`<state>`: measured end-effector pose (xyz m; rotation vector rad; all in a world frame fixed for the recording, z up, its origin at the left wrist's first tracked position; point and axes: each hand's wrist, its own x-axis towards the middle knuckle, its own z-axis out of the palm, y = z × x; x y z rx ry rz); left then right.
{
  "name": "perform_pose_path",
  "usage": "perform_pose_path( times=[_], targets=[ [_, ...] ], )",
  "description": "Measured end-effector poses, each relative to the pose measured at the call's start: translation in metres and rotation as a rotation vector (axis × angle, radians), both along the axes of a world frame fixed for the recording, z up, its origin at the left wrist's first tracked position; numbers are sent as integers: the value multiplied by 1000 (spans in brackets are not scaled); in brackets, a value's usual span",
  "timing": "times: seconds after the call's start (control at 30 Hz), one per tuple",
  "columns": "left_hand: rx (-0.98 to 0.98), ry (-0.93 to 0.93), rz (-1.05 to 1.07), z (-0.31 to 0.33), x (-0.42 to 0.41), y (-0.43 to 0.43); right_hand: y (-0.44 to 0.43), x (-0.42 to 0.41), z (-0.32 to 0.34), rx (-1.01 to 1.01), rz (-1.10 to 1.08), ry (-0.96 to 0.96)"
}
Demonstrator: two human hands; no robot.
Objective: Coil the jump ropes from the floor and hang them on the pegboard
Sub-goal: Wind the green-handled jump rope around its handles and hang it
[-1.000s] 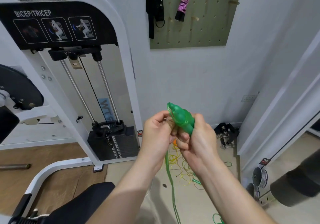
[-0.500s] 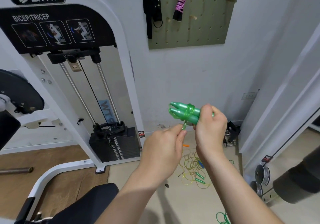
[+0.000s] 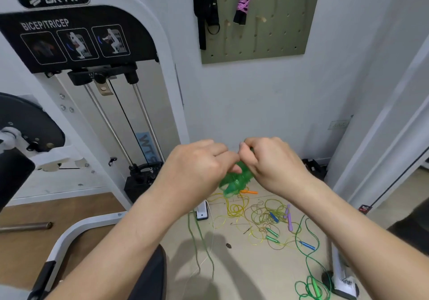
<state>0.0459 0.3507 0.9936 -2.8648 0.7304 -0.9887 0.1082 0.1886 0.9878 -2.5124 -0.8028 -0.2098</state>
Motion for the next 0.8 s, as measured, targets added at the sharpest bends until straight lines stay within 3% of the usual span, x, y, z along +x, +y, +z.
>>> perform_pose_path(
  times=[0.17,0.33,0.4,0.5,0.57,0.7,0.8],
  targets=[
    [-309,232,-90,-3,5,9,-8,2,9,109,287,123],
    [-1141,906,-258,-4,1,-7,-11,0,26,245,424,507],
    [-1394,1018,-342,-9,0,-14,-11,-5,30,384,422,653],
    [-1784,955,-302,-8,-2,-34,-5,-8,26,618,341,786],
    [-1934,820,-190,-15,2,-48,-1,-8,21,777,220,852],
    [-1888,634,-107,-25,6,-60,9,-10,7,1138,-35,990],
    [-1807,600,22,-27,6,-66,16,-10,-5,1271,-165,977]
  ],
)
